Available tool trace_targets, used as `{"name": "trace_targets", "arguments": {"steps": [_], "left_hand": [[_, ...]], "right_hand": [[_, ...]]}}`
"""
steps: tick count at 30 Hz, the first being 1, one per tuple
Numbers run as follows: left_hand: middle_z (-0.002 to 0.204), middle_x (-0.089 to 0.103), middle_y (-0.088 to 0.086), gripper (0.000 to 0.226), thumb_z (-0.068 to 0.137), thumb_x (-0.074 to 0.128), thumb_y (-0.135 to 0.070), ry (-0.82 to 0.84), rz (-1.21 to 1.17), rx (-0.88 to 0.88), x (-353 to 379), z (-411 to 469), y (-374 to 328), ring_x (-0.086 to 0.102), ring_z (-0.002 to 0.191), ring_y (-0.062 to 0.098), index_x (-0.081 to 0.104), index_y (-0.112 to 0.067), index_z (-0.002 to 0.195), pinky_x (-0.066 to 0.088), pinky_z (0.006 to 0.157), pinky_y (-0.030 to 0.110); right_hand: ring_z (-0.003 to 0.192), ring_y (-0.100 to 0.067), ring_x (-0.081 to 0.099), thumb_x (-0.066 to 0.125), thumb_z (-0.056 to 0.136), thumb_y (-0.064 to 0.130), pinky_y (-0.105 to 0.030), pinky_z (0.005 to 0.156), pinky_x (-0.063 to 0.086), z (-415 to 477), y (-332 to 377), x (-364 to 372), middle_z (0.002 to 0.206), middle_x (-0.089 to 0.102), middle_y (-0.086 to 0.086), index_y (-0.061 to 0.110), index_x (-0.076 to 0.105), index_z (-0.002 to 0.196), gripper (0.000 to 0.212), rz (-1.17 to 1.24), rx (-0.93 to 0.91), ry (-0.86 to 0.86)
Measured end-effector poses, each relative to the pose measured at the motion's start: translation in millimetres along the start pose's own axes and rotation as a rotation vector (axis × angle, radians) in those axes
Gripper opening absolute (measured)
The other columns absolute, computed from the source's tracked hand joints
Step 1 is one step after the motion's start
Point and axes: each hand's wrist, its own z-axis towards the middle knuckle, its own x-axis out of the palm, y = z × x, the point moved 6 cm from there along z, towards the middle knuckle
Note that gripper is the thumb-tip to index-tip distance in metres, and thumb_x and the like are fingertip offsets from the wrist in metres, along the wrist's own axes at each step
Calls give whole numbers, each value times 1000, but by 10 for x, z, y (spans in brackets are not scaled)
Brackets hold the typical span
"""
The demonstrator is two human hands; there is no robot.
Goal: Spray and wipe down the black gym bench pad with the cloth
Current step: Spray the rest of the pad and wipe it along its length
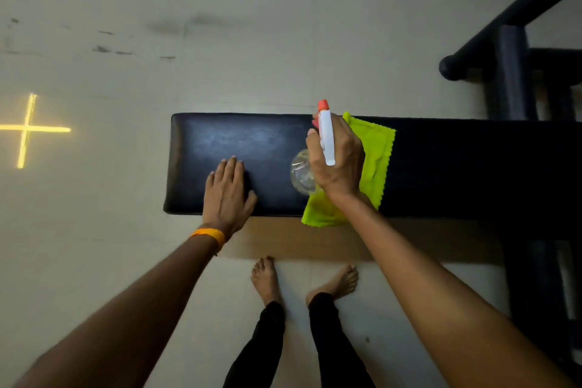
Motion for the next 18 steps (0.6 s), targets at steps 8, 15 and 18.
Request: {"name": "trace_targets", "arguments": {"steps": [8,15,18], "left_hand": [[160,35,20,64,93,59,-34,45,-20,-65,201,10,336,30,149,38,41,-2,146,32,119,53],[131,54,18,41,89,60,-30,-87,-33,-56,270,12,226,52,123,37,53,-6,122,46,102,50],[102,58,16,20,89,60,-21,-171,-62,-32,243,-40,82,56,93,36,55,-6,101,48,78,48]], "right_hand": [[104,-27,67,63,91,24,-36,88,54,-41,109,627,118,69,-10,4,62,126,40,36,-38,154],[114,-18,60,77,78,28,-30,93,52,-139,-79,742,139,56,-2,19,35,151,85,109,38,433],[115,-13,59,69,76,25,-25,93,51,-237,-359,527,135,56,-3,18,41,146,75,168,102,413]]}}
